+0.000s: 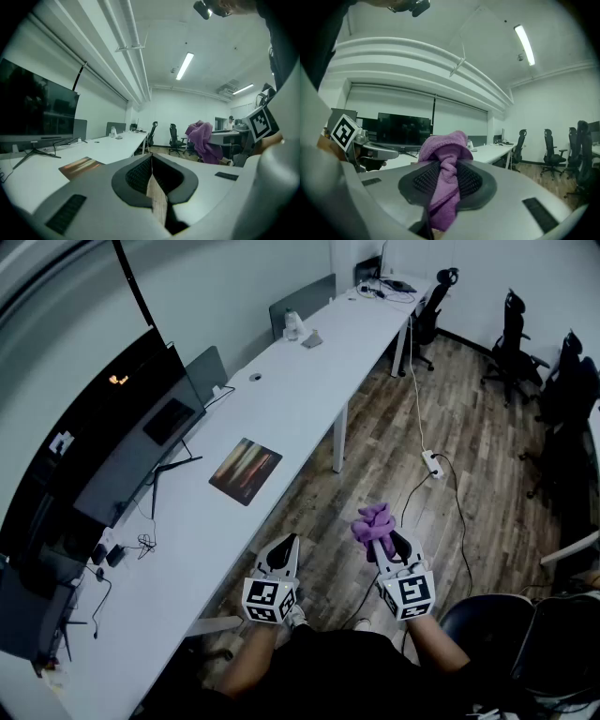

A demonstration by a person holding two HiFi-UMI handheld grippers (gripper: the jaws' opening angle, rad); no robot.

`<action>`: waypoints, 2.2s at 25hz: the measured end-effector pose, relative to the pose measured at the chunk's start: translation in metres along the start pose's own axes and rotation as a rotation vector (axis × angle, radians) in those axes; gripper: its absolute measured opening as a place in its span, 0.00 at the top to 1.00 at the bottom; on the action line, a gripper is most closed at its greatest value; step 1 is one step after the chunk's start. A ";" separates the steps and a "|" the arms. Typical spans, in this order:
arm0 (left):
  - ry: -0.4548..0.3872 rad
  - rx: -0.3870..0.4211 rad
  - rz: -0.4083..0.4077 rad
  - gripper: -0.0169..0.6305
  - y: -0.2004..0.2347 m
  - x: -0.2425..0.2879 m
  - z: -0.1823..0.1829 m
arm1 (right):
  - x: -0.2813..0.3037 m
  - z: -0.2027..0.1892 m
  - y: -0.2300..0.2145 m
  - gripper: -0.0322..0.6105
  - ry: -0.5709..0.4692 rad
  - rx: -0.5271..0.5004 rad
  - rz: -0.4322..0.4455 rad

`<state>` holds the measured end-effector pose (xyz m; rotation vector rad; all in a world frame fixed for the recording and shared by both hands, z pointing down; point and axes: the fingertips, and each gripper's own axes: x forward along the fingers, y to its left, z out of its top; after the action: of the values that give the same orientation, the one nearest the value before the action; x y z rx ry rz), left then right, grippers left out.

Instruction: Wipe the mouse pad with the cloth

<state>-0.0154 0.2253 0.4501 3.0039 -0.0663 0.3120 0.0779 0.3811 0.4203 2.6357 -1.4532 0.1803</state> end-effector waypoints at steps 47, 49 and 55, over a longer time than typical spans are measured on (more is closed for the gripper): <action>0.010 -0.014 0.068 0.94 0.198 0.039 0.011 | 0.239 0.020 0.091 0.79 0.050 0.034 0.203; 0.017 -0.017 0.094 0.94 0.204 0.049 0.013 | 0.257 0.020 0.087 0.79 0.053 0.035 0.232; 0.046 -0.025 0.190 0.94 0.229 0.078 0.016 | 0.312 0.021 0.081 0.79 0.064 0.037 0.345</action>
<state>0.0515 -0.0060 0.4769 2.9682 -0.3503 0.3946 0.1753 0.0754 0.4556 2.3601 -1.8880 0.3228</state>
